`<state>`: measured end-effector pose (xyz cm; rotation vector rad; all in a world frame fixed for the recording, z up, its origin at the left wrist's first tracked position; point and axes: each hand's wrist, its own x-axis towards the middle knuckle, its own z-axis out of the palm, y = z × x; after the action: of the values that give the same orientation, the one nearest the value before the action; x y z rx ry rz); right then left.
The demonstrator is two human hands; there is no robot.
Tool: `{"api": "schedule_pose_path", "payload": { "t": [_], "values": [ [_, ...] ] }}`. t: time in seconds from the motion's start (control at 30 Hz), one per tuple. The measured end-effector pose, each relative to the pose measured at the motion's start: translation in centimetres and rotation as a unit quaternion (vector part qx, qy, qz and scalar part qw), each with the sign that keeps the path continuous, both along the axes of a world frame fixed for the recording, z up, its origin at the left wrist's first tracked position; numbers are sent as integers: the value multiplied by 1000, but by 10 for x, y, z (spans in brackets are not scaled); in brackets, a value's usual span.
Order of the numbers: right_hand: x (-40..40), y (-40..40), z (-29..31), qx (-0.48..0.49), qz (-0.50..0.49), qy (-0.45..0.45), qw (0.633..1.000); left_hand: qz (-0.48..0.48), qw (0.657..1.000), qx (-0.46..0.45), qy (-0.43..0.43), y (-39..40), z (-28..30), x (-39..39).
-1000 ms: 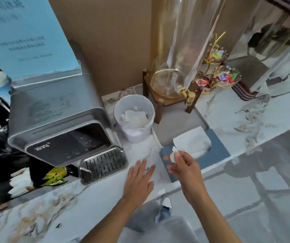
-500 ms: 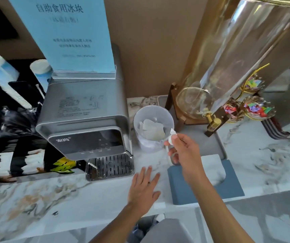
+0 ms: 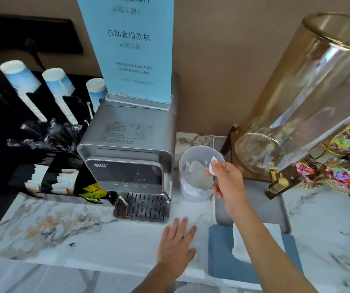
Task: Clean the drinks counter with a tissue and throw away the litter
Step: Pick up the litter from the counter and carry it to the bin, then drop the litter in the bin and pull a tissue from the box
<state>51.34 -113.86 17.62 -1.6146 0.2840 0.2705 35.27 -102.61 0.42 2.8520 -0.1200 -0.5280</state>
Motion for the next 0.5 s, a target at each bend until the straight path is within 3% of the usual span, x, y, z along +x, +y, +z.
{"api": "schedule_pose_path", "payload": {
  "t": [0.17, 0.5],
  "values": [
    [5, -6, 2, 54, 7, 45, 998, 33, 999, 8, 10, -10, 3, -1],
    [-16, -59, 4, 77, 25, 48, 996, 62, 998, 33, 5, -21, 0, -3]
  ]
}}
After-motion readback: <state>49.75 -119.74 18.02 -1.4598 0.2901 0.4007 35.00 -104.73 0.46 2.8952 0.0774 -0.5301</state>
